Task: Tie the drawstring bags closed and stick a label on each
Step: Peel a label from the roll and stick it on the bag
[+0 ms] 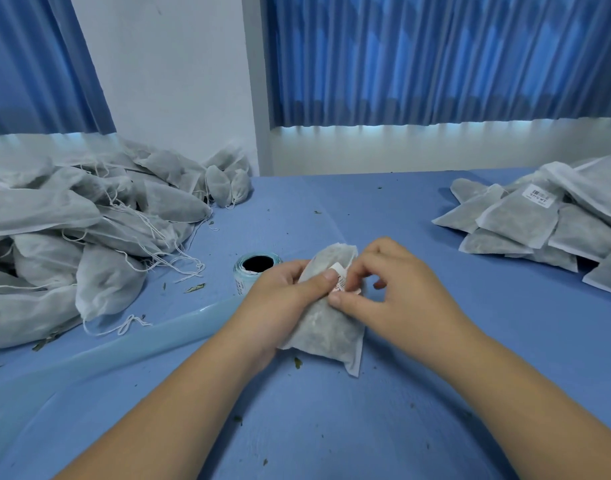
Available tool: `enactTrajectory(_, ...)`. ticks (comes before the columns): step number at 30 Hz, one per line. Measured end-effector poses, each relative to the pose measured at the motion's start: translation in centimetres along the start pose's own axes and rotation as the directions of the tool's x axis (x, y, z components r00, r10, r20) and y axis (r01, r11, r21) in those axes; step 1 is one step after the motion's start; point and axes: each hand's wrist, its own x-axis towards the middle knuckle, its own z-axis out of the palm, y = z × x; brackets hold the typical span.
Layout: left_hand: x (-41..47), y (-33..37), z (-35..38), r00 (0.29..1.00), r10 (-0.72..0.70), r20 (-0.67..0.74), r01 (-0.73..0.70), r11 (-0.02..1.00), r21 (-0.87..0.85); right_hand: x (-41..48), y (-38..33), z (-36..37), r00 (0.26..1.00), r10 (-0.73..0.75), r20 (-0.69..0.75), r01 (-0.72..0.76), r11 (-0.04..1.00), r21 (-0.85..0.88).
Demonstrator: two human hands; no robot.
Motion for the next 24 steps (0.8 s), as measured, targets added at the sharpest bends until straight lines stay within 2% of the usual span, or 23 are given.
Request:
enactTrajectory(2,-0.1,0.1,0.3,1.000,0.023,0.016,-0.023,0.999,-0.030,0.3,0.2,0.1,0.982,0.183,-0.034,-0.176,0.972,0.156)
enactTrajectory(4,-0.2,0.1,0.4,0.998,0.054,0.041,-0.051,0.996,-0.074,0.5,0.2,-0.3,0.922,0.375,0.096,-0.382,0.843,0.379)
enactTrajectory(6,-0.3,0.2,0.7,0.996,0.066,0.064,-0.059,0.992,-0.110,0.5,0.2,-0.8,0.850,0.408,0.332,-0.526,0.639,0.561)
enactTrajectory(7,-0.4,0.2,0.9,0.996,0.066,0.067,-0.057,0.991,-0.122,0.5,0.2,-0.9,0.826,0.388,0.409,-0.564,0.564,0.604)
enactTrajectory(8,-0.4,0.1,1.0,0.996,0.063,0.063,-0.054,0.990,-0.132,0.4,0.2,-1.0,0.815,0.372,0.444,-0.579,0.534,0.616)
enactTrajectory(10,-0.3,0.0,1.1,0.996,0.076,0.045,-0.070,0.990,-0.124,0.4,0.4,-1.0,0.828,0.361,0.428,-0.558,0.598,0.575)
enactTrajectory(13,-0.4,-0.2,1.3,0.991,0.125,0.036,-0.125,0.992,-0.002,0.2,0.5,-0.9,0.881,0.303,0.364,-0.463,0.712,0.527)
enactTrajectory(20,-0.2,0.1,1.2,0.997,0.075,-0.008,-0.076,0.995,-0.063,0.4,0.8,-1.4,0.883,0.217,0.417,-0.454,0.623,0.637)
enactTrajectory(24,-0.2,-0.1,1.2,0.997,0.070,-0.027,-0.072,0.994,-0.088,0.5,0.9,-1.2,0.882,0.231,0.410,-0.454,0.644,0.615)
